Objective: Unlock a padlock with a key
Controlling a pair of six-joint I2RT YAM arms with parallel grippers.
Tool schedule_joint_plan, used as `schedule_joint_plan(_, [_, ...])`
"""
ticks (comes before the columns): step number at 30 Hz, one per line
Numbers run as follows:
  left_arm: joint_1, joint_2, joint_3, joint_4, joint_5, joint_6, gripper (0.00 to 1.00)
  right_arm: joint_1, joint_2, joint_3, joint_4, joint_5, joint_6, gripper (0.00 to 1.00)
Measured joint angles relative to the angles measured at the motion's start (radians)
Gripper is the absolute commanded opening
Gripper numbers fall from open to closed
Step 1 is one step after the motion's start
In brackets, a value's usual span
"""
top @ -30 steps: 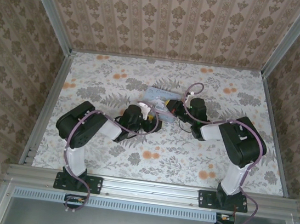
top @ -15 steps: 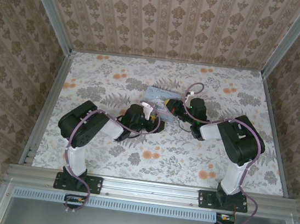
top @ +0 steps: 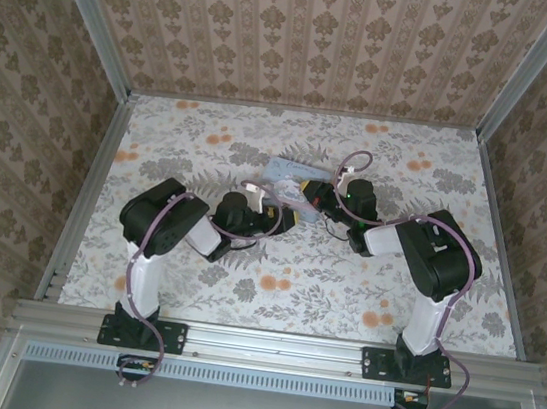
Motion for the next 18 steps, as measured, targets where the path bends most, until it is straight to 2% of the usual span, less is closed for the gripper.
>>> schedule_joint_plan(5, [-0.008, -0.002, -0.001, -0.006, -0.014, -0.009, 0.63, -0.002, 0.000, 0.000, 0.000, 0.000, 0.003, 0.00])
schedule_joint_plan(11, [-0.047, -0.042, 0.010, -0.115, -0.055, 0.029, 0.58, -0.003, 0.002, 0.000, 0.004, 0.000, 0.011, 0.00])
schedule_joint_plan(18, [-0.058, -0.055, 0.014, -0.150, -0.079, 0.042, 0.57, -0.003, 0.009, 0.000, 0.017, -0.001, 0.022, 0.00])
